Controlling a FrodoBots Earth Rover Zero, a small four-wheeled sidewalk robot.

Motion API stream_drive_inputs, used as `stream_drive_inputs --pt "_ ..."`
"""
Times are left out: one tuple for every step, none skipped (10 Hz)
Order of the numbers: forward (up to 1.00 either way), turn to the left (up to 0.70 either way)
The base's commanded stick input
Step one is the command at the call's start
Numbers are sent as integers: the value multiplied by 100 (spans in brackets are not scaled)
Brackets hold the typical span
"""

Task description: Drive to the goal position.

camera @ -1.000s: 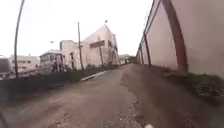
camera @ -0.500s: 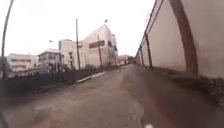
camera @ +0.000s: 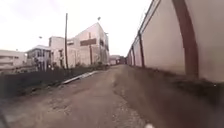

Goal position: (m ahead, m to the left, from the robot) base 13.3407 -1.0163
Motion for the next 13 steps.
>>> stream_drive_inputs --pt "85 -27" --pt "85 -34" --pt "85 0" --pt "85 0" --pt "85 0" --pt "85 0" --pt "85 0" --pt "85 0" --pt "85 0" --pt "85 0" --pt "85 0" --pt "85 0" --pt "85 0"
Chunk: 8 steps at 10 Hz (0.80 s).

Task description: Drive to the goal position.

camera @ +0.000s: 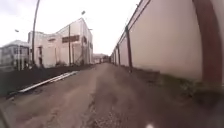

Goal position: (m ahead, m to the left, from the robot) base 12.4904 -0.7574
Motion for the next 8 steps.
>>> stream_drive_inputs --pt "85 0" --pt "85 0" --pt "85 0" --pt "85 0" --pt "85 0" --pt "85 0" --pt "85 0" --pt "85 0"
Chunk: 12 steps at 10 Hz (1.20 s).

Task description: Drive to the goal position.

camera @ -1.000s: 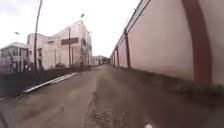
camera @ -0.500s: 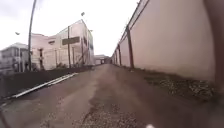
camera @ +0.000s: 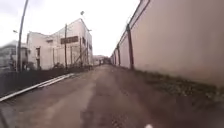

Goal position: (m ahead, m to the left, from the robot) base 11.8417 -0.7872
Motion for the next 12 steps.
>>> stream_drive_inputs --pt "85 0" --pt "85 0" --pt "85 0" --pt "85 0" --pt "85 0" --pt "85 0" --pt "85 0" --pt "85 0" --pt "85 0" --pt "85 0" --pt "85 0" --pt "85 0"
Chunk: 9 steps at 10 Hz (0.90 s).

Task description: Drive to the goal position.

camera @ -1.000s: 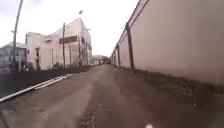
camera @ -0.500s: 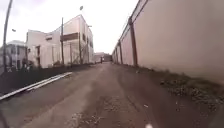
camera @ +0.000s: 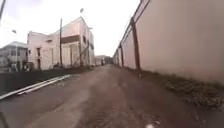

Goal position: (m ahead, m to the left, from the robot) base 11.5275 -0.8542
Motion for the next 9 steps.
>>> stream_drive_inputs --pt "85 0" --pt "85 0" --pt "85 0" --pt "85 0" --pt "85 0" --pt "85 0" --pt "85 0" --pt "85 0" --pt "85 0"
